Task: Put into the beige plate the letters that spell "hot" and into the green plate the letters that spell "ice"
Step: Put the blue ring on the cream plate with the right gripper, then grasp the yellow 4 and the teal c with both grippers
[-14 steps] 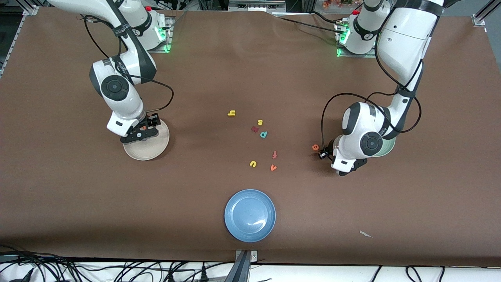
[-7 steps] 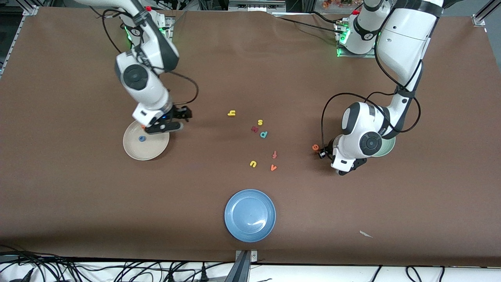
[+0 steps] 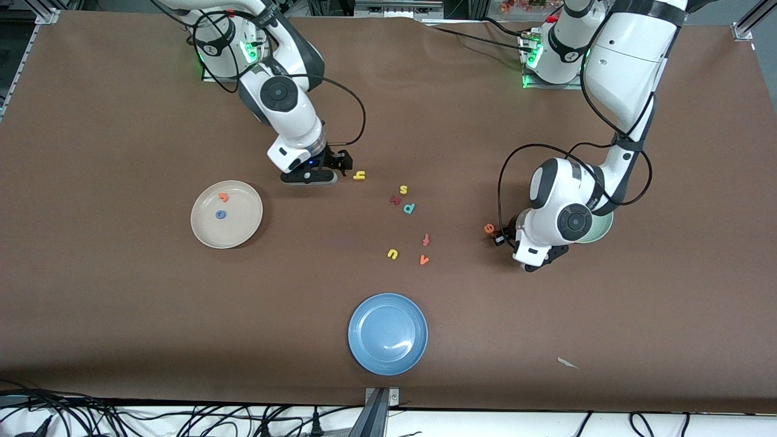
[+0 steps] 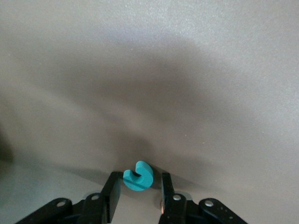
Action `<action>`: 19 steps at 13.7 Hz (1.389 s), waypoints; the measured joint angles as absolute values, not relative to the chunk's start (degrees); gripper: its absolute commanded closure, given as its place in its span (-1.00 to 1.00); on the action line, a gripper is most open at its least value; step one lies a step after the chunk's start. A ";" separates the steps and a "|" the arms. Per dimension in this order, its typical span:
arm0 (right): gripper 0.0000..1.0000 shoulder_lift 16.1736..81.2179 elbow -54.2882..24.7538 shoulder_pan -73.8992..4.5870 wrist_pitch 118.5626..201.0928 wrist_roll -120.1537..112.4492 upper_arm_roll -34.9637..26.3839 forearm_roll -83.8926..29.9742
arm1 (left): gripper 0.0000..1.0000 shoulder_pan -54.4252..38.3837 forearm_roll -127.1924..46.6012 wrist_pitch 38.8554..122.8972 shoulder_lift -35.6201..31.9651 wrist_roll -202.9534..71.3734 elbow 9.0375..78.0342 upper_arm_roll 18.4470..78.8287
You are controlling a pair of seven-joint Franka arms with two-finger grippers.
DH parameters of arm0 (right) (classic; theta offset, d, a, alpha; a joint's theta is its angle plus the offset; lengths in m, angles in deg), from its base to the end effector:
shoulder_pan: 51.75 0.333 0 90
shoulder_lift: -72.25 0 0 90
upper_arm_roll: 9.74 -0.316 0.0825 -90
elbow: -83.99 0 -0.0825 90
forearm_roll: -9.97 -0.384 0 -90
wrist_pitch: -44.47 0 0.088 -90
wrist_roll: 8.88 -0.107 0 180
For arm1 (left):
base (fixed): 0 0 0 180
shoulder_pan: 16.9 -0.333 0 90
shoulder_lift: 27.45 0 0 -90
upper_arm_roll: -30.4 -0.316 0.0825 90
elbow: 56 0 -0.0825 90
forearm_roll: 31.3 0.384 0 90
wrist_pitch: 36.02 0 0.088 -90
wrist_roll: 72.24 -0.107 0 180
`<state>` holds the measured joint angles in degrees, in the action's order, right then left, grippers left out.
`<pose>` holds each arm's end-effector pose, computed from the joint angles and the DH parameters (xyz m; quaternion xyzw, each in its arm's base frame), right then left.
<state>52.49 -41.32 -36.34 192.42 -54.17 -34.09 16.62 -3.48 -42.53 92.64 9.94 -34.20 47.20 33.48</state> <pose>0.4359 0.3641 0.2497 -0.9983 0.0143 -0.0070 0.0561 0.6025 -0.1827 0.1678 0.9572 0.2559 -0.1318 0.0293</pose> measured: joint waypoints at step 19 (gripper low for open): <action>-0.11 39.38 -34.74 -26.40 195.68 -80.60 -30.87 39.79 | 0.14 -3.74 -42.53 92.87 10.01 -34.20 46.99 32.67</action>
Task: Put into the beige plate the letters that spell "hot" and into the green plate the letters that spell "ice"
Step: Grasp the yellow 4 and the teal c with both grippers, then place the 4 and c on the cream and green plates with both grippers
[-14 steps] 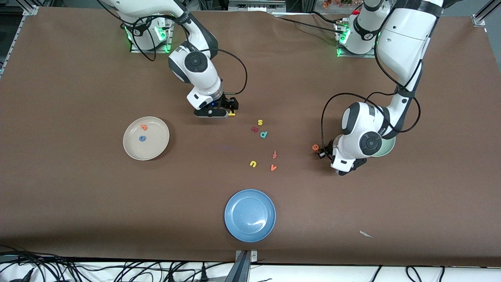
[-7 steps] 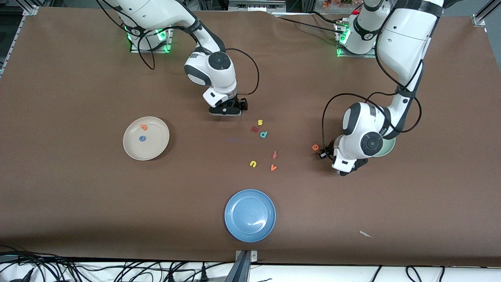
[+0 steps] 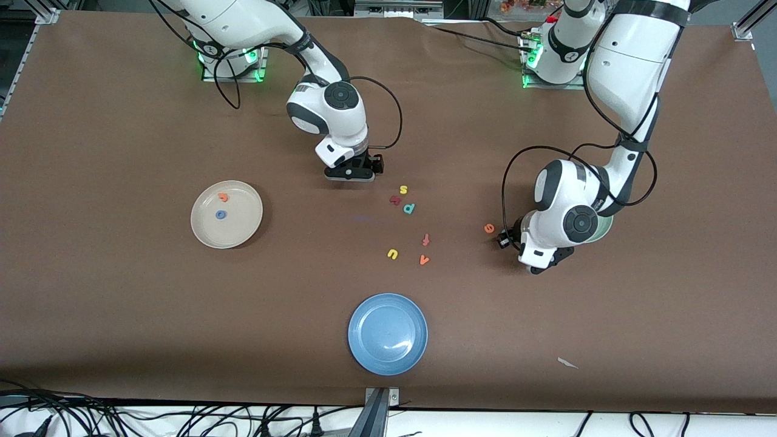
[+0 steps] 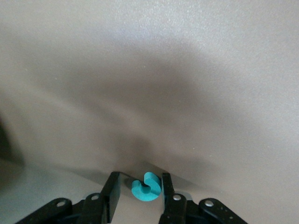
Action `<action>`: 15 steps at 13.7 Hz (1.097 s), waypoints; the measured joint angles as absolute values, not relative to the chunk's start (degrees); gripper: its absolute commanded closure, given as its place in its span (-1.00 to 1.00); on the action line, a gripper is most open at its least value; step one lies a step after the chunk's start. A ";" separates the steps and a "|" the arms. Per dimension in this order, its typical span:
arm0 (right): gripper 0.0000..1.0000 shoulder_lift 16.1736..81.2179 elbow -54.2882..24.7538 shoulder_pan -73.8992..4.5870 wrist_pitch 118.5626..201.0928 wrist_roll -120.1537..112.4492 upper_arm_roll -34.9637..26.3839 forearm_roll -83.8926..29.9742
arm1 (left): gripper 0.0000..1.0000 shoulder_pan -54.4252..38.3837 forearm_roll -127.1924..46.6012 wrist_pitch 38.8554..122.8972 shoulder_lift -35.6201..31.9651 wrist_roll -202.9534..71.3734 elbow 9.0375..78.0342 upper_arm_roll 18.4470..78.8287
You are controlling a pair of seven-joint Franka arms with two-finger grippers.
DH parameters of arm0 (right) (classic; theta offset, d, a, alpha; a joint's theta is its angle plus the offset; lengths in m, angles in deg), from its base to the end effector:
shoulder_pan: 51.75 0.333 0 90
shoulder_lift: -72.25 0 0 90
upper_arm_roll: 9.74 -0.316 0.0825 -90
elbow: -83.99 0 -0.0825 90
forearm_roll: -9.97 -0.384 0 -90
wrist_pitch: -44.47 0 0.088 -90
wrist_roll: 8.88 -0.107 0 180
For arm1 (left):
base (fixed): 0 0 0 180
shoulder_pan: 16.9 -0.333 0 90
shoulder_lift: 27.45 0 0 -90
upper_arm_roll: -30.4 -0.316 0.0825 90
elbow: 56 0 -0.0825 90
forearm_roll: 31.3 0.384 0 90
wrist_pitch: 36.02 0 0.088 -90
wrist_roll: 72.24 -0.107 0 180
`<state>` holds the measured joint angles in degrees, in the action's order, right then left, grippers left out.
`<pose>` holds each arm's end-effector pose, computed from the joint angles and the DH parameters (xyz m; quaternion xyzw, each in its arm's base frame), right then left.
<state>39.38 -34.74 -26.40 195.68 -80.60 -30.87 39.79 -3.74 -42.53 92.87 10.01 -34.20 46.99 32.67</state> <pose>0.3949 0.4352 0.1699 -0.9987 0.0239 -0.0443 0.0118 0.6072 -0.1720 0.1684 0.9557 0.2641 -0.1266 0.0279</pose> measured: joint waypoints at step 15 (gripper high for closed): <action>0.91 45.76 -35.21 -34.25 190.46 -65.51 -28.18 42.39 | 0.97 -3.50 -42.53 93.01 9.98 -33.05 46.71 32.79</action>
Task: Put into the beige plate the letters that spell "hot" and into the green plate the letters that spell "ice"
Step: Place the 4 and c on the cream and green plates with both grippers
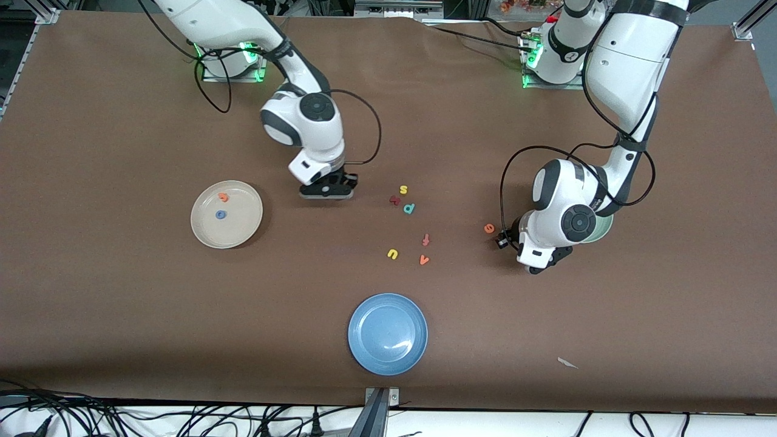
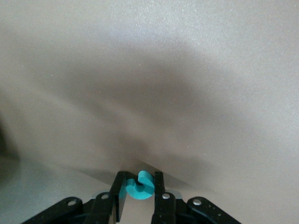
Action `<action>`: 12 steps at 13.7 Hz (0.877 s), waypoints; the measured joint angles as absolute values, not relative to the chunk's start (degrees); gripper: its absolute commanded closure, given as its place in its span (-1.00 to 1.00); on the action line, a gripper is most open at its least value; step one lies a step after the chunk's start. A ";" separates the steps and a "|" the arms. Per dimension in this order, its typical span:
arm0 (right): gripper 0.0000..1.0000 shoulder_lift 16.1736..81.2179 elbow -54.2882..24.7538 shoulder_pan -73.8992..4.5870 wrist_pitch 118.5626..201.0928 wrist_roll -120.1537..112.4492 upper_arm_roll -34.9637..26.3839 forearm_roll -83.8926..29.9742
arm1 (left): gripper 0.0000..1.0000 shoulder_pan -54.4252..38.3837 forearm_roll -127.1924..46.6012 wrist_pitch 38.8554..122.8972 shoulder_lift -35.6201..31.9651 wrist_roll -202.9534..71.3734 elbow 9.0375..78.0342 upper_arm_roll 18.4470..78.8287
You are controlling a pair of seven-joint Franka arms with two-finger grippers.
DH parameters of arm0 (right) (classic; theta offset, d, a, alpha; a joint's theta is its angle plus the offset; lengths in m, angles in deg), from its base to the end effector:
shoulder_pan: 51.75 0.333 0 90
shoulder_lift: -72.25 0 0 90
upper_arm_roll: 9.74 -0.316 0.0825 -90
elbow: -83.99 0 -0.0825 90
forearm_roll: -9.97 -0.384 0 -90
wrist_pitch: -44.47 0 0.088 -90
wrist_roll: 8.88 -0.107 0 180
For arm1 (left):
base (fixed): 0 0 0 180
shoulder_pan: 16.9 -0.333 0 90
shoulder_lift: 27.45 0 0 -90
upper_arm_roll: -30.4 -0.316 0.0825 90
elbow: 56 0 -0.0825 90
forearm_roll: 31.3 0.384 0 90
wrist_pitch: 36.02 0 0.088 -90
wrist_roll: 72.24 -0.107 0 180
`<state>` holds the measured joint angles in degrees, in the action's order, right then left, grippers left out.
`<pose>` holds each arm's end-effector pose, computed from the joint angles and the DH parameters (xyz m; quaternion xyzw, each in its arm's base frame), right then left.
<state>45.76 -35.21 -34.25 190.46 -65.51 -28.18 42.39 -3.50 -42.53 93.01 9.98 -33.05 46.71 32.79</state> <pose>0.4741 0.3501 0.2150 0.9949 0.0344 0.0848 0.0434 0.6083 -0.1762 0.1707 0.9542 0.2708 -0.1239 0.0287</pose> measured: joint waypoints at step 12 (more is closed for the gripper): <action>-1.00 60.83 -45.22 -53.48 181.18 -30.83 -28.91 33.72 | 1.00 -16.73 -36.23 64.57 -3.84 -62.88 44.83 31.96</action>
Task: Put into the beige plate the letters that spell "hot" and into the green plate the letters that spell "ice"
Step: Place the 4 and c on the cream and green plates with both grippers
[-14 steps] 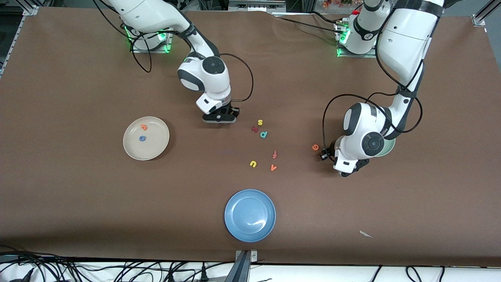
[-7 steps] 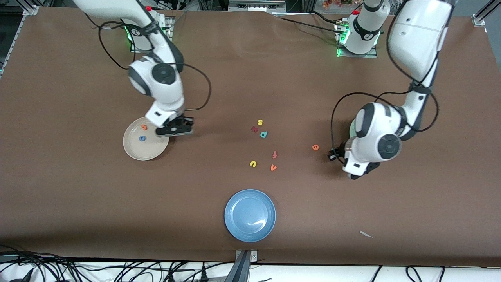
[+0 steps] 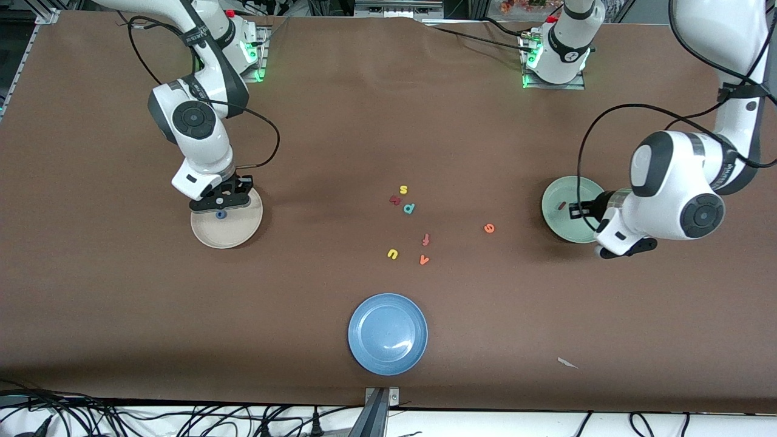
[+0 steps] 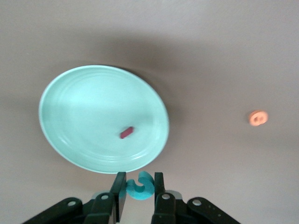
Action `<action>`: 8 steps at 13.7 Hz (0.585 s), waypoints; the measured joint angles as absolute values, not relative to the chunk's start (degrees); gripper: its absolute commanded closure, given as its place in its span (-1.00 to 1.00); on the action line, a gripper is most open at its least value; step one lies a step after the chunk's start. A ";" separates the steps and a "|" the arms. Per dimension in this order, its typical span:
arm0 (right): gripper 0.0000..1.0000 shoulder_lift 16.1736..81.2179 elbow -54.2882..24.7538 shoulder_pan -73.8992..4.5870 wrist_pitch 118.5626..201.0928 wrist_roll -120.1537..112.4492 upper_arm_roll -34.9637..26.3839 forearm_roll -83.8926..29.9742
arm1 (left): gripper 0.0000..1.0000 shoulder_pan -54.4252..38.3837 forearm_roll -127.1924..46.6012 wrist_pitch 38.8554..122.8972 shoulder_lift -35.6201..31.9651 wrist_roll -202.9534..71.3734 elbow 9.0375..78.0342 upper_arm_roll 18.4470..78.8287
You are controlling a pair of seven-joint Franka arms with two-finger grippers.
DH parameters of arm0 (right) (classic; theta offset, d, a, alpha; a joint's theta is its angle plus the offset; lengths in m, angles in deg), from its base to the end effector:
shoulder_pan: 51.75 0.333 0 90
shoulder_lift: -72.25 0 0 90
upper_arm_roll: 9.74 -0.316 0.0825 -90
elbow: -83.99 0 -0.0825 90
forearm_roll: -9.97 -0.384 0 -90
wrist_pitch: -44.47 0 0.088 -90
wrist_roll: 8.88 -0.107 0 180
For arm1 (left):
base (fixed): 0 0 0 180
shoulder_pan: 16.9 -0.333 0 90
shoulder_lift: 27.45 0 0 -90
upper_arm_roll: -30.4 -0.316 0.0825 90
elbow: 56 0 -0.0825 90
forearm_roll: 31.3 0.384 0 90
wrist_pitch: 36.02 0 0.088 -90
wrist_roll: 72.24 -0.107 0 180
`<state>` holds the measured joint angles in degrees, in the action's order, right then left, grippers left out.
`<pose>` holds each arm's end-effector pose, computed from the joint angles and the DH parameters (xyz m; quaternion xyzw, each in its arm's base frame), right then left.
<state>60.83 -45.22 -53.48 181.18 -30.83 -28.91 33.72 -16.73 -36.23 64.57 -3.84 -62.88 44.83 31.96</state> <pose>0.5090 0.1565 0.2752 0.9878 0.1128 0.0132 0.1066 0.6025 -0.0248 0.3074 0.9740 0.0814 -0.2098 0.0251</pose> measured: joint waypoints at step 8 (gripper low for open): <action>-1.00 64.56 -39.62 -53.47 170.60 -29.86 -29.09 21.15 | 0.50 -23.25 -36.11 72.27 3.12 -75.78 51.05 32.26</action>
